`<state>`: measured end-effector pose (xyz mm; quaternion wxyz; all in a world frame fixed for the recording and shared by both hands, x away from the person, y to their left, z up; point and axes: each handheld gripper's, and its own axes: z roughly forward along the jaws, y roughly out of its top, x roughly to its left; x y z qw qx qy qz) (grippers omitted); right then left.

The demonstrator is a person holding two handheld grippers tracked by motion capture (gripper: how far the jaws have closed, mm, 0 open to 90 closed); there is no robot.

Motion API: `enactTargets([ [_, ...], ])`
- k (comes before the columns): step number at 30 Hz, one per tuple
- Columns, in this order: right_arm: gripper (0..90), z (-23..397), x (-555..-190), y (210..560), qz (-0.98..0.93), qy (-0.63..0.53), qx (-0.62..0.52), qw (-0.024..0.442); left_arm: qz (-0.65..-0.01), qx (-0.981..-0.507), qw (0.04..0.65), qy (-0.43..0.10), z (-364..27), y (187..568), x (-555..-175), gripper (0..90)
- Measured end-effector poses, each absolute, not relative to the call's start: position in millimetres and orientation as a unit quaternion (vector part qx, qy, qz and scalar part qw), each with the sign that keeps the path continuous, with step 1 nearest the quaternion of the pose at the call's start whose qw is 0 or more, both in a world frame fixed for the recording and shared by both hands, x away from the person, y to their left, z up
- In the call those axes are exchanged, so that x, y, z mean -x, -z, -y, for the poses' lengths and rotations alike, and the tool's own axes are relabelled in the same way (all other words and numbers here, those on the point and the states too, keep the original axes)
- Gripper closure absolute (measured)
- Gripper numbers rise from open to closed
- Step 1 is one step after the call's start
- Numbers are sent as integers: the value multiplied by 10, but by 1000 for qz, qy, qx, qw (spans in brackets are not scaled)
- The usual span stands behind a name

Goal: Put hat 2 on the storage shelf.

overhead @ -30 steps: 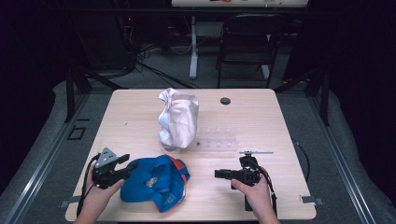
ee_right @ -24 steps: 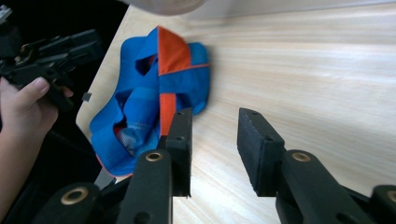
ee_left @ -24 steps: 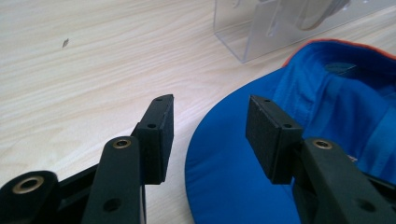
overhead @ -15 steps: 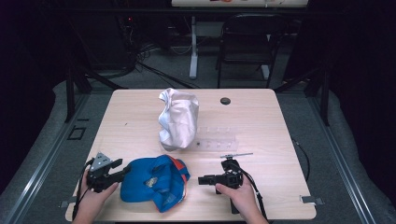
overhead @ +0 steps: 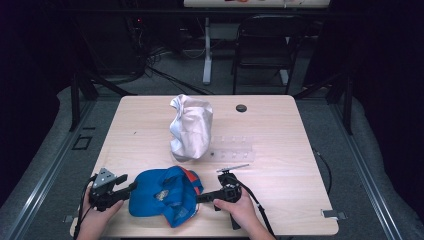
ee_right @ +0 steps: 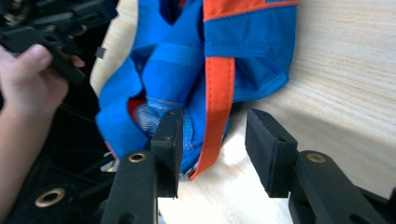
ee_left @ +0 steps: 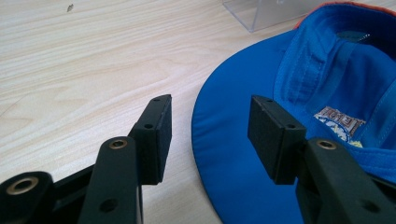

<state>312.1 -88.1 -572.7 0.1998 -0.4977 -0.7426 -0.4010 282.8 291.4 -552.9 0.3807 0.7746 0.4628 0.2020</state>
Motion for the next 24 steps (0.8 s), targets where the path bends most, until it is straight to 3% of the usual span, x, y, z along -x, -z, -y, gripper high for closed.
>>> enactTargets([
  [12,670,864,-3144,5745,722,417,488,259,-462,-776,379,-204,-2927,5533,-2827,501],
  [24,770,884,-3143,5723,711,427,490,270,-461,-778,377,-203,-2925,5538,-2831,501],
])
